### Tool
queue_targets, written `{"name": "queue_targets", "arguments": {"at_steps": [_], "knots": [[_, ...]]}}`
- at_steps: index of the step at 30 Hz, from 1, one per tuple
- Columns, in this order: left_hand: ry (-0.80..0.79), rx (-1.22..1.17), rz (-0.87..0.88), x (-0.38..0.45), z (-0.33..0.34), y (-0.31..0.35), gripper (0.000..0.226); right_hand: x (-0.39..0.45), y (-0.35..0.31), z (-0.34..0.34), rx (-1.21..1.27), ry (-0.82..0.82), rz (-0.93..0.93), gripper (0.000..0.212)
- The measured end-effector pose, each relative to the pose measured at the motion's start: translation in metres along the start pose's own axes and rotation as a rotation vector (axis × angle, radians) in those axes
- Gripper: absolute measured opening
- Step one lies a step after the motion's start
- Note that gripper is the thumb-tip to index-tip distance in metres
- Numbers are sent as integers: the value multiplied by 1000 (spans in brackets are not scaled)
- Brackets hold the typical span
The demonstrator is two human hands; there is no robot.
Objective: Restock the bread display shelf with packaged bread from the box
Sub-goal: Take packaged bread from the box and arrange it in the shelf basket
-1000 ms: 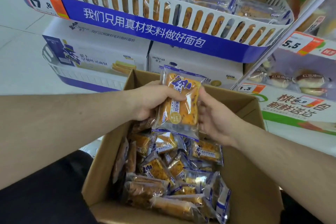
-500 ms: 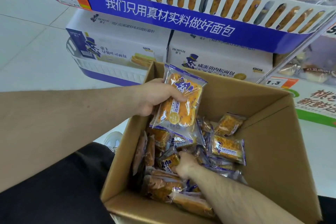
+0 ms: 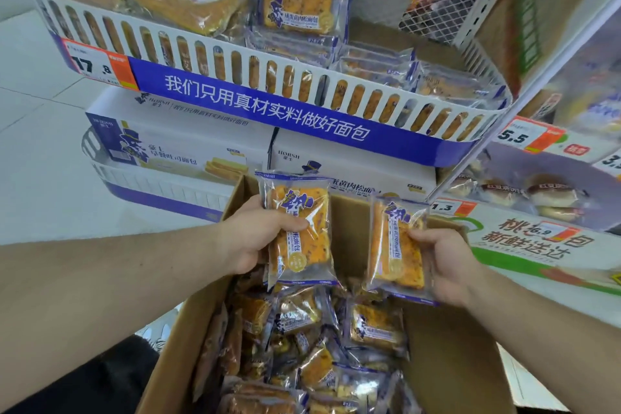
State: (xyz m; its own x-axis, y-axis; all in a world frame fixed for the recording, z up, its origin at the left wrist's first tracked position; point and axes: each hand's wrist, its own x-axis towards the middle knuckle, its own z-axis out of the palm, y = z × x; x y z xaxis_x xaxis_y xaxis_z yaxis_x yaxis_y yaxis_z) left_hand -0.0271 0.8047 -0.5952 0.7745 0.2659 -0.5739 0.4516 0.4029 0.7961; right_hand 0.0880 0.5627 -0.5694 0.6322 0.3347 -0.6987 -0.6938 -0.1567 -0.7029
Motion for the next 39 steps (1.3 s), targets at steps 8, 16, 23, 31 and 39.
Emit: {"name": "queue_targets", "arguments": {"at_steps": [8,16,23,31,39], "knots": [[-170,-12,-4,-12,35,-3,34,-34,-6,47,-227,-148,-160,31],[-188,8,-118,-10,47,-3,40,-25,1,60,-343,-132,-210,40],[-192,84,-87,-10,56,16,57,-27,5,66,-433,-120,-232,69],[-256,-181,-123,-25,45,24,52,-41,-18,67,-284,-167,-158,52],[-152,-533,107,-38,45,65,39,-53,-10,86,38,-136,-213,69]]}}
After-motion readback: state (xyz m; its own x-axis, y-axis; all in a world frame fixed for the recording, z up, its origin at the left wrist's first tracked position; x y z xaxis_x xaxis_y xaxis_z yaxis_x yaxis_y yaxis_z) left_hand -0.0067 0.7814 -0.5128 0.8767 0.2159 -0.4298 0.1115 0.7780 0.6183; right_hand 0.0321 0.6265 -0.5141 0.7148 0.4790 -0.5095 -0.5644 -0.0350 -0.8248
